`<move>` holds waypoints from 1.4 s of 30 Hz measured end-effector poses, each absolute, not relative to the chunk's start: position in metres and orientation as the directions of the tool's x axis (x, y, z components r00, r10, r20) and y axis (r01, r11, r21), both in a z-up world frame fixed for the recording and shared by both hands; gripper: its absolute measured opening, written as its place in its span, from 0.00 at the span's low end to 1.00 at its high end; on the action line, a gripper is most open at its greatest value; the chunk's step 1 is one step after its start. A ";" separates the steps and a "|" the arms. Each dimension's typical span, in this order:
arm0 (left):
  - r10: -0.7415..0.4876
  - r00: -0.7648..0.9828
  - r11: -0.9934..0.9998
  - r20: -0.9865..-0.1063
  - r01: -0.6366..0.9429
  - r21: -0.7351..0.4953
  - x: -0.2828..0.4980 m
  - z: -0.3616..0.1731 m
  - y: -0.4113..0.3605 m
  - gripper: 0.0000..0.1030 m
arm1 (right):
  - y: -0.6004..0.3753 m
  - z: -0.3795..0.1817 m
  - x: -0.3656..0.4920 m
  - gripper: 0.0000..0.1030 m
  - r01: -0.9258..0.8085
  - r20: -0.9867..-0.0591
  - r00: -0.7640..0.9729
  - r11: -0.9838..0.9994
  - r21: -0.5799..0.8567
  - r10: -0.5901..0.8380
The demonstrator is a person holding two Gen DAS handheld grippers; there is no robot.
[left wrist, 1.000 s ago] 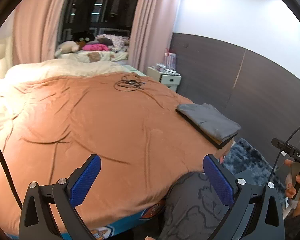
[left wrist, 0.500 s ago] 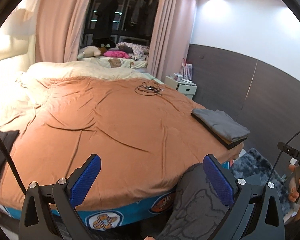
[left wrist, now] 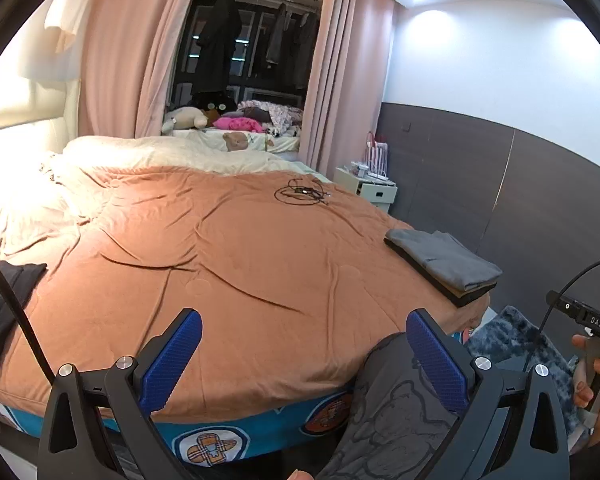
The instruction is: Fold small clothes
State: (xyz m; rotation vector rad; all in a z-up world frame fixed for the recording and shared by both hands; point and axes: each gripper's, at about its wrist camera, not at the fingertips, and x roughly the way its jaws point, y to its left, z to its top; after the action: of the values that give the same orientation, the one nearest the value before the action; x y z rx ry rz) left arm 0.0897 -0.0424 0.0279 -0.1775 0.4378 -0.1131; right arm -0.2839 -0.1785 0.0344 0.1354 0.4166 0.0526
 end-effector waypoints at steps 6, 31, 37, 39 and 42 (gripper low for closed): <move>-0.145 0.899 0.978 -0.412 0.068 -0.196 0.090 0.027 -0.040 1.00 | -0.167 0.033 -0.284 1.00 -0.037 -0.407 0.909 0.991 0.131 0.088; -0.145 0.905 0.980 -0.400 0.076 -0.184 0.077 0.029 -0.042 1.00 | -0.143 0.042 -0.279 1.00 -0.007 -0.424 0.904 0.994 0.113 0.054; -0.136 0.908 0.984 -0.396 0.079 -0.158 0.075 0.030 -0.048 1.00 | -0.142 0.041 -0.280 1.00 -0.023 -0.420 0.905 0.994 0.106 0.065; -0.132 0.909 0.985 -0.394 0.076 -0.154 0.075 0.032 -0.048 1.00 | -0.143 0.040 -0.281 1.00 -0.025 -0.420 0.905 0.994 0.108 0.069; -0.128 0.912 0.986 -0.390 0.073 -0.152 0.073 0.034 -0.049 1.00 | -0.144 0.041 -0.284 1.00 -0.027 -0.414 0.908 0.994 0.103 0.068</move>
State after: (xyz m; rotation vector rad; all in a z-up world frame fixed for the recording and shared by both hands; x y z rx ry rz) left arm 0.0733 -0.0487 0.0335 -0.1357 0.4107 -0.1039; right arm -0.2836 -0.1444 0.0407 0.0955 0.4307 0.0491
